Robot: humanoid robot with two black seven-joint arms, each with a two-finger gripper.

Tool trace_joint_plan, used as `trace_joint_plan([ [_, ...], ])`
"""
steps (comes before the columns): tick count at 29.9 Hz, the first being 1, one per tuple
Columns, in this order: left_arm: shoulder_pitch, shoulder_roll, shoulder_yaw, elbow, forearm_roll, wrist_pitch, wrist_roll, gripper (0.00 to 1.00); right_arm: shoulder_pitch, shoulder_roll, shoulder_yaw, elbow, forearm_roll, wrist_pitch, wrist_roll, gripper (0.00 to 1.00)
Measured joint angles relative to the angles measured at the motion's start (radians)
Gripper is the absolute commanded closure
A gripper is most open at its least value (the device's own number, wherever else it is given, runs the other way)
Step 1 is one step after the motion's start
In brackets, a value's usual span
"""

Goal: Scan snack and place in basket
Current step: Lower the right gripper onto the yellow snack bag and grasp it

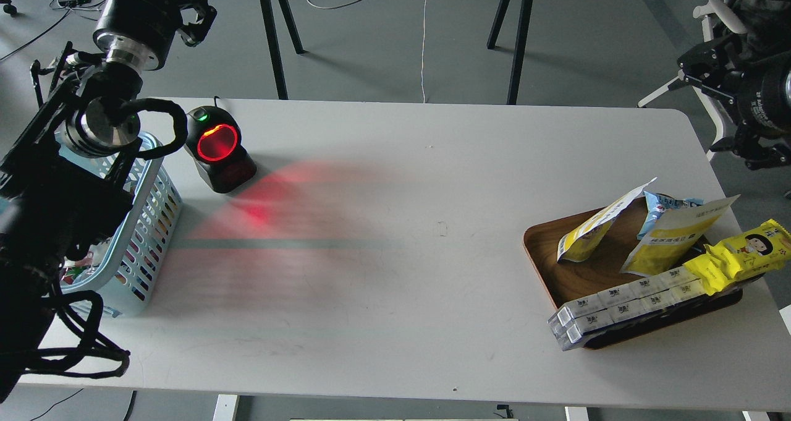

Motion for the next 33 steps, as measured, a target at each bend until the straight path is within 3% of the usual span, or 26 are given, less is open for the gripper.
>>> trace_joint_plan([
  [10, 0.002, -0.002, 0.003, 0.0, 0.0, 0.003, 0.0, 0.0, -0.284, 0.018, 0.241, 0.002, 0.0, -0.093, 0.0, 0.03],
  [20, -0.001, -0.006, 0.005, 0.0, 0.0, 0.005, 0.0, 0.0, -0.333, 0.034, 0.287, -0.005, 0.004, -0.141, -0.002, 0.03],
  [24, -0.001, -0.007, 0.005, 0.0, 0.0, 0.006, 0.0, 0.0, -0.356, 0.036, 0.319, 0.01, 0.005, -0.144, -0.004, 0.1],
  [27, -0.001, -0.007, 0.005, 0.0, 0.0, 0.006, 0.0, 0.0, -0.362, 0.037, 0.328, 0.026, 0.005, -0.144, -0.015, 0.29],
  [30, -0.001, -0.007, 0.005, 0.0, 0.0, 0.006, 0.0, 0.0, -0.369, 0.04, 0.33, 0.039, 0.005, -0.138, -0.038, 0.32],
  [33, -0.001, -0.006, 0.004, 0.0, 0.0, 0.006, -0.001, 0.0, -0.377, 0.04, 0.333, 0.042, 0.005, -0.135, -0.05, 0.41],
])
